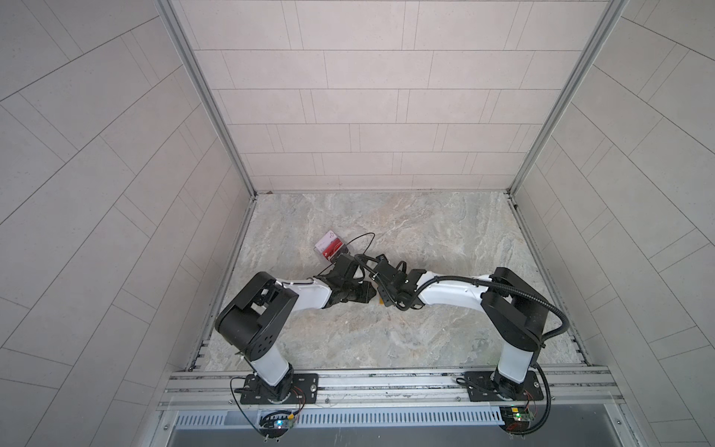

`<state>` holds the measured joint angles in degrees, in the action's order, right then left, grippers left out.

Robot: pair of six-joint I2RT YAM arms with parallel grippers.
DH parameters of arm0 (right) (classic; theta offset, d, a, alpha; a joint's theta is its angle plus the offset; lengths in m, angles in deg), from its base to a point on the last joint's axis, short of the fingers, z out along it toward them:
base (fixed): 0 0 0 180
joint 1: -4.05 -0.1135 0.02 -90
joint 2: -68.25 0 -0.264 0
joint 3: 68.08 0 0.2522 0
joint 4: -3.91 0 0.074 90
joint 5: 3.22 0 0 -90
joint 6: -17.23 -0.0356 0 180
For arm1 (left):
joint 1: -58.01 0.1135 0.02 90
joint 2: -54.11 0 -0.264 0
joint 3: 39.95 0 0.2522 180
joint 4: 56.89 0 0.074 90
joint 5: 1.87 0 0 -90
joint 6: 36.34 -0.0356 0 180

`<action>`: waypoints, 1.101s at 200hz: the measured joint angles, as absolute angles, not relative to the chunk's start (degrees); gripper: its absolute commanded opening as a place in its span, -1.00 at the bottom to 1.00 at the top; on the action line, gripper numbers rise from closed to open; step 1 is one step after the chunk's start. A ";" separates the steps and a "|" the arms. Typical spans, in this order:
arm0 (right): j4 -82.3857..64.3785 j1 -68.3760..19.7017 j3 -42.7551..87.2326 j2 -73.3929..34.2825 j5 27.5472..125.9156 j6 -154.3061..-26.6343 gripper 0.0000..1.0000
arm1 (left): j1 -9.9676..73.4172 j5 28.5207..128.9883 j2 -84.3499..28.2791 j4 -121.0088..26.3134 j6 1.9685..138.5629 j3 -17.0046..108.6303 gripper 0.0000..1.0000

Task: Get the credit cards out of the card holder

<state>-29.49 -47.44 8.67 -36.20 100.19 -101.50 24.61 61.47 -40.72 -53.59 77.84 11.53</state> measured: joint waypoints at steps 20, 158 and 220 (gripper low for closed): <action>-30.56 -47.44 8.80 -36.20 101.31 -101.52 -0.10 | 24.61 61.43 -40.72 -53.94 77.89 11.37 -0.60; -27.81 -42.37 3.57 -29.84 92.81 -103.49 0.23 | 21.90 60.07 -37.75 -61.39 77.14 9.25 -0.93; -24.36 -40.18 0.32 -28.70 86.62 -104.52 0.23 | 21.90 60.05 -39.84 -63.55 77.82 9.82 -1.00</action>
